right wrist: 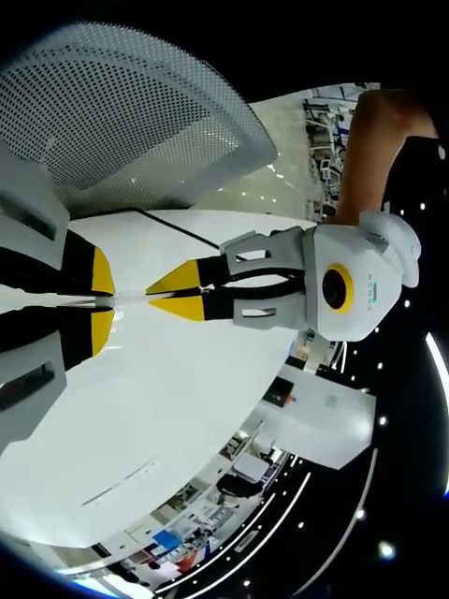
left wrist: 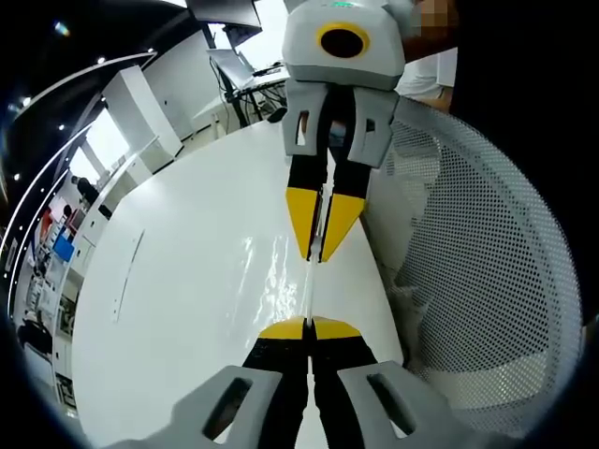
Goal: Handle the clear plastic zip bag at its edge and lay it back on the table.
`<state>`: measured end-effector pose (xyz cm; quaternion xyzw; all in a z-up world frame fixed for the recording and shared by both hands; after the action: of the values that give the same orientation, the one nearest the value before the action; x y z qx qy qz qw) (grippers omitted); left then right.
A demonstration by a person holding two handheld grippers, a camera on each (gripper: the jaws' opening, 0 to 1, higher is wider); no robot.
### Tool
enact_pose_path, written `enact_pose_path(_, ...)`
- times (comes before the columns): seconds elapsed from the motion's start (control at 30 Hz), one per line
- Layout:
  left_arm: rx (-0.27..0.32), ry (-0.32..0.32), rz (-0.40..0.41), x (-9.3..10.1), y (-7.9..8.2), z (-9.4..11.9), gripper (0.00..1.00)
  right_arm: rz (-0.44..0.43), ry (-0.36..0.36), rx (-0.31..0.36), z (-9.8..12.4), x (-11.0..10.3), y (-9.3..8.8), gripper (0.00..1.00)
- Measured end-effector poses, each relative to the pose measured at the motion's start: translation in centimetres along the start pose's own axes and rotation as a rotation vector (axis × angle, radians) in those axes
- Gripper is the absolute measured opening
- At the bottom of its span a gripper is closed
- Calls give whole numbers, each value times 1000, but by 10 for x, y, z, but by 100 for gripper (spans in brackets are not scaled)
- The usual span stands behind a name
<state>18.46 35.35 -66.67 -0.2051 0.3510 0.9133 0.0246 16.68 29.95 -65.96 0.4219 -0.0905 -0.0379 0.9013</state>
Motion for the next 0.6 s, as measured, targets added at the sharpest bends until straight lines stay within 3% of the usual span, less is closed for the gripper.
enact_pose_path(0.6, -3, 7, 19, -1, -2, 1, 0, 3, 9, 0, 0, 1, -1, 0)
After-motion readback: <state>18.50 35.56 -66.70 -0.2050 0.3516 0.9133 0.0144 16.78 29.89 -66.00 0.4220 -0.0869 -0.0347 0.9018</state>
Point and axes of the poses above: the point that each gripper's makers call its tool centre point, and the gripper's own axes: z roughly backward along the fingers, x roughly to its right, y roughly out of its top, the point moved 2 cm from there along z, roughly backward along the fingers, and after that the axes turned 12 degrees about y, right-handed, at the moved point
